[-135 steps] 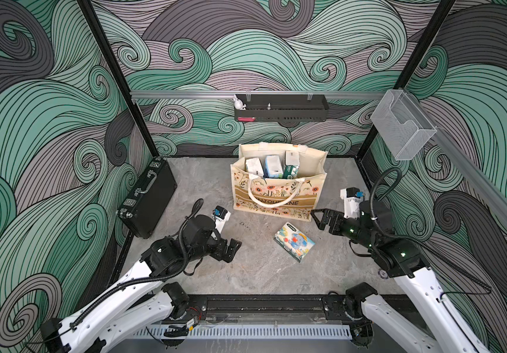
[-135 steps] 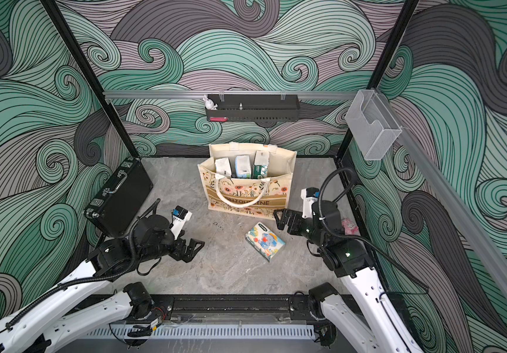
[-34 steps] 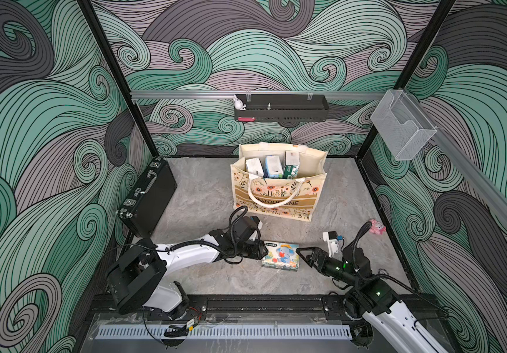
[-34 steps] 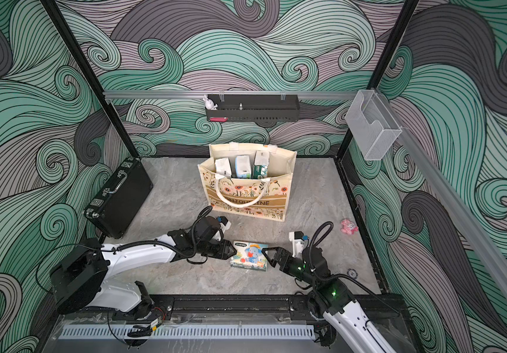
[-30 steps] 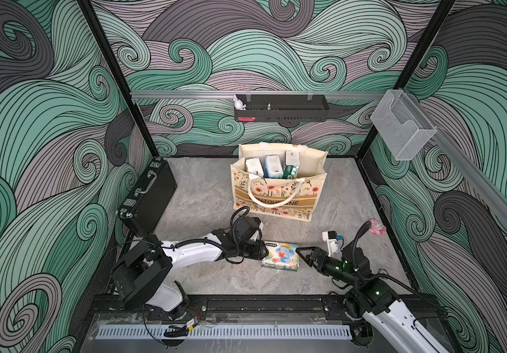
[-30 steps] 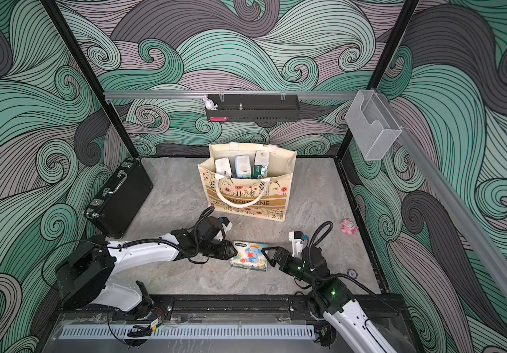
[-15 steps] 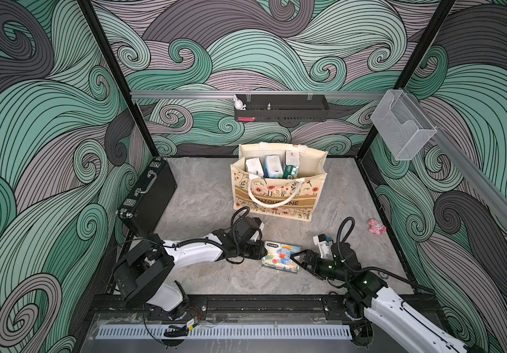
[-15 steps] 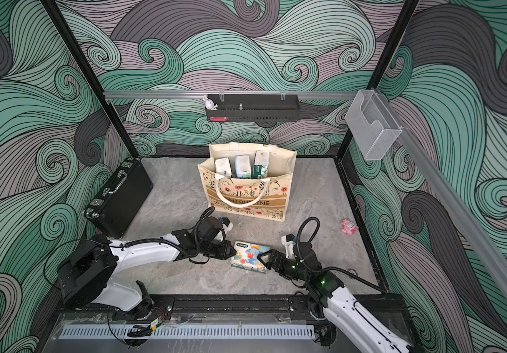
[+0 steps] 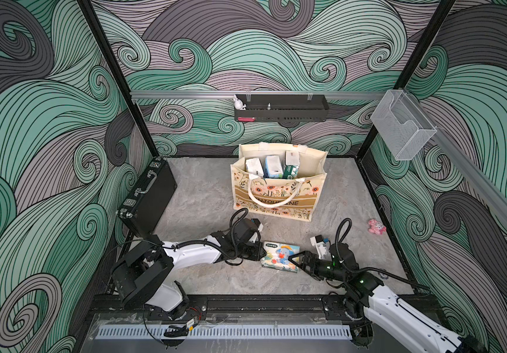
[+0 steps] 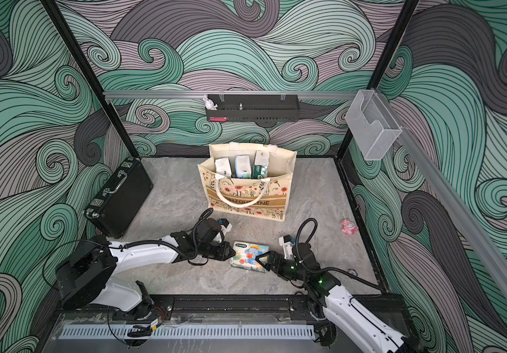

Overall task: Put tissues into the canvas bag
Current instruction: Pick up the pack of facial tissues from the center of the board.

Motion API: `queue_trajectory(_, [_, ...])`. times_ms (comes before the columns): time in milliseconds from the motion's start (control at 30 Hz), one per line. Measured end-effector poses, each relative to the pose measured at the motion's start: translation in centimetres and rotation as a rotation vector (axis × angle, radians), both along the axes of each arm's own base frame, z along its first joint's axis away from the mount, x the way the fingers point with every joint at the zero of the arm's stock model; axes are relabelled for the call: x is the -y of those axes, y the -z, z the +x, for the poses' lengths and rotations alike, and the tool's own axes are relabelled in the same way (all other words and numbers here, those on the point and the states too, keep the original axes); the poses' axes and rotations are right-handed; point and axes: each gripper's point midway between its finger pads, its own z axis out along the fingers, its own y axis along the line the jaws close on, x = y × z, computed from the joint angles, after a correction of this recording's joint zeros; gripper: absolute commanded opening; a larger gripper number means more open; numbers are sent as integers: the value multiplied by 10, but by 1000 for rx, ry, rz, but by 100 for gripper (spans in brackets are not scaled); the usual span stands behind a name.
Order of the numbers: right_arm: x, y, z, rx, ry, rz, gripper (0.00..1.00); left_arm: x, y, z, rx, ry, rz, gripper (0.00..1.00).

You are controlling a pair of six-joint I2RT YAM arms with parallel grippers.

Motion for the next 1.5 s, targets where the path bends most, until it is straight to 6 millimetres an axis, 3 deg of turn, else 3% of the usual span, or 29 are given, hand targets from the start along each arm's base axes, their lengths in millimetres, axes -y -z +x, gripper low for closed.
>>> queue_trajectory(567, [-14, -2, 9, -32, -35, 19, 99, -2, 3, 0, 2, -1, 2, 15])
queue_trajectory(933, [-22, -15, 14, 13, -59, 66, 84, -6, 3, -1, 4, -3, 10, 14])
queue_trajectory(1500, [-42, -33, 17, 28, -127, 124, 77, -16, 0, -2, 3, -10, 35, 14])
